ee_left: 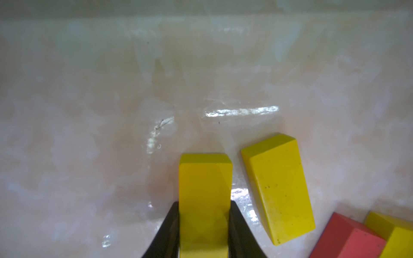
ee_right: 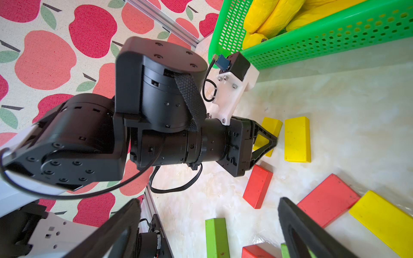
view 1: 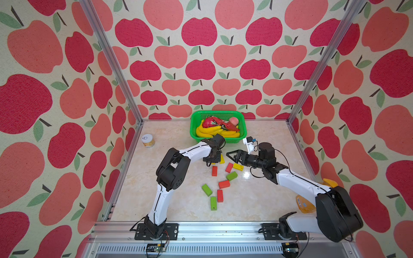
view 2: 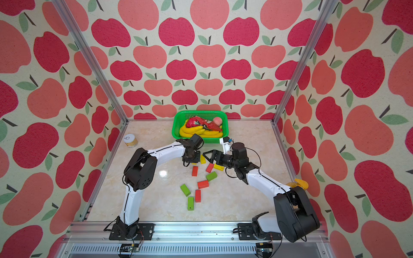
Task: Assemble the letter k with building blocks
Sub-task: Pick up the building block from the center of the board.
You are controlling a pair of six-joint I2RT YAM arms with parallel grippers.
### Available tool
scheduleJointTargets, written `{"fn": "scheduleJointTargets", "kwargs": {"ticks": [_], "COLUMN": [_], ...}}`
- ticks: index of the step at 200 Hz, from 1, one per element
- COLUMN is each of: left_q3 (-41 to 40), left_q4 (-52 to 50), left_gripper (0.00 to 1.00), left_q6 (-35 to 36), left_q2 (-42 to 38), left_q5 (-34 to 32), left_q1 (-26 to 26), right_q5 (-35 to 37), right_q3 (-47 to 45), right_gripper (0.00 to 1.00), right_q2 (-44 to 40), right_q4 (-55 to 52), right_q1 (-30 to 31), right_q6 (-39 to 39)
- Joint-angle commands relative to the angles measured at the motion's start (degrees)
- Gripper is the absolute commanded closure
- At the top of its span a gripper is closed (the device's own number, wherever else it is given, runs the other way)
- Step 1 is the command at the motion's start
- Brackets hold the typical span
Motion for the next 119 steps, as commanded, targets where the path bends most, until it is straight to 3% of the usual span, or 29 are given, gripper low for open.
{"fn": "scheduleJointTargets", "kwargs": {"ticks": [1, 119], "left_q3": [0.62, -17.27], "left_q4": [-3.58, -0.56], "left_gripper": [0.9, 0.94], "left_q6": [1.08, 7.65], "left_q2": [0.12, -16.68], "left_q5": [-1.74, 0.0], "left_q1": [0.5, 7.08], "right_q5": [-0.14, -1.62], "right_q3": [-0.3, 0.09], "right_gripper": [0.01, 0.01], "right_q2": [-0.39, 2.24], "right_q4": [1.2, 2.14], "right_q1": [-0.38, -0.5], "right_q6": [1.03, 2.68]}}
